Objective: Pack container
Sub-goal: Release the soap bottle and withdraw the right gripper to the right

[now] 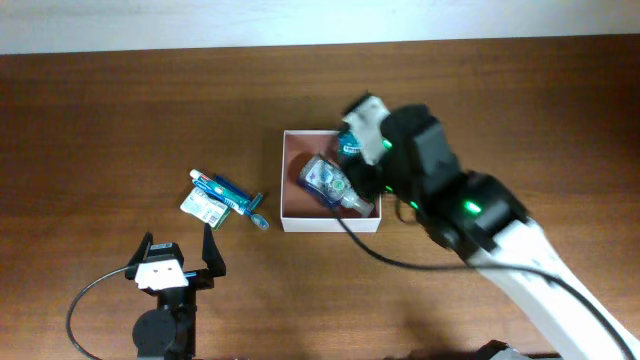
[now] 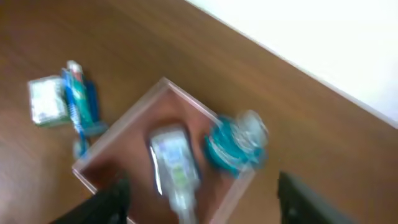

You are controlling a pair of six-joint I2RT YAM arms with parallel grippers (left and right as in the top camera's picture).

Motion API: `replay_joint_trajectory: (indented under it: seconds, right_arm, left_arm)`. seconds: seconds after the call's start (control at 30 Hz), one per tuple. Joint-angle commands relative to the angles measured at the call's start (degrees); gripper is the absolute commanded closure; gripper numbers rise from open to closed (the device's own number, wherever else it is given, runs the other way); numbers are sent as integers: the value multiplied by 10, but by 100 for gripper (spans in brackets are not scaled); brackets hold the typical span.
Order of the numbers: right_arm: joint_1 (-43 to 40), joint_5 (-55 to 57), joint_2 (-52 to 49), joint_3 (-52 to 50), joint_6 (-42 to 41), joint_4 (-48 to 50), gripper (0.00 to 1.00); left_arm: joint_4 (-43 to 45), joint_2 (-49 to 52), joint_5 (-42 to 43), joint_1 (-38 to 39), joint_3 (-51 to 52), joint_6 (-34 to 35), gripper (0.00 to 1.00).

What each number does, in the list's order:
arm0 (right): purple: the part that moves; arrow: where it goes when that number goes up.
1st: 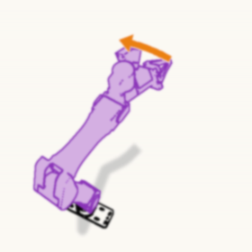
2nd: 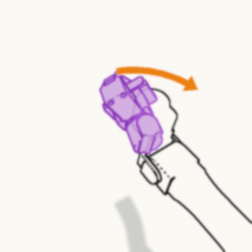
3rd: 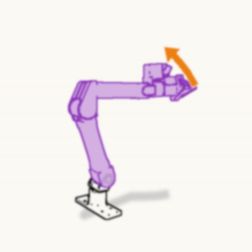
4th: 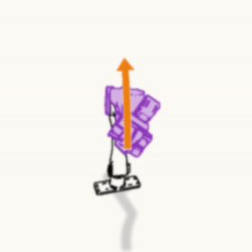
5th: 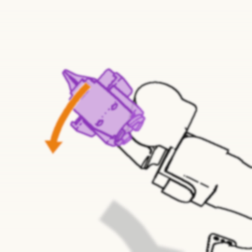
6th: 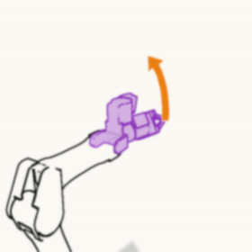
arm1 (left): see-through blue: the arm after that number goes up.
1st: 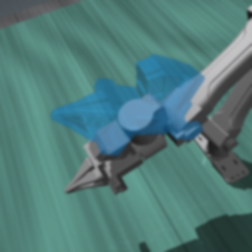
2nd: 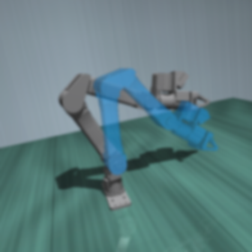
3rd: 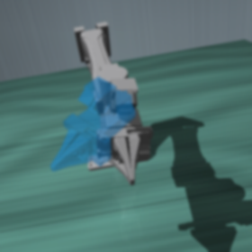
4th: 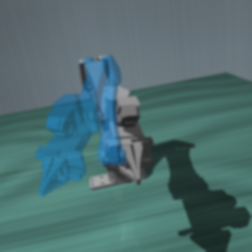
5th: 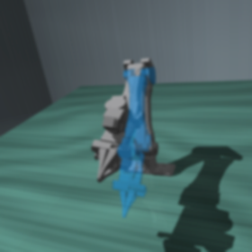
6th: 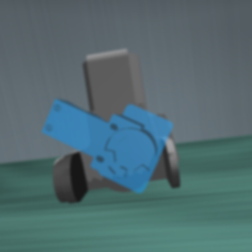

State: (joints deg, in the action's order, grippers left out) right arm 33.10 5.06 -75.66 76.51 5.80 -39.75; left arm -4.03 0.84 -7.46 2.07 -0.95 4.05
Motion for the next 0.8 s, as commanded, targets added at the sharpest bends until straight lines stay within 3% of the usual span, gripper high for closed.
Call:
replay_joint_trajectory:
  seconds: [0.0,0.17,0.27,0.53,0.57,0.6,0.77]
  right_arm:
    - [-12,131,57,7,-91,-72,28]
    - [-86,149,106,7,-220,-191,27]
    - [-157,141,111,7,-256,-248,27]
    - [-311,19,66,7,-207,-253,17]
    - [-324,20,55,7,-200,-247,14]
    - [-332,20,45,7,-196,-242,1]
    - [-351,20,-13,7,-198,-235,1]
  left_arm:
    - [1,-4,6,-4,4,-7,1]
    - [1,-4,6,-4,4,-7,0]
    - [1,-4,6,-4,4,-7,1]
    - [1,-4,6,-4,4,-7,1]
    - [1,-4,6,-4,4,-7,1]
    - [1,-4,6,-4,4,-7,1]
    - [1,-4,6,-4,4,-7,1]
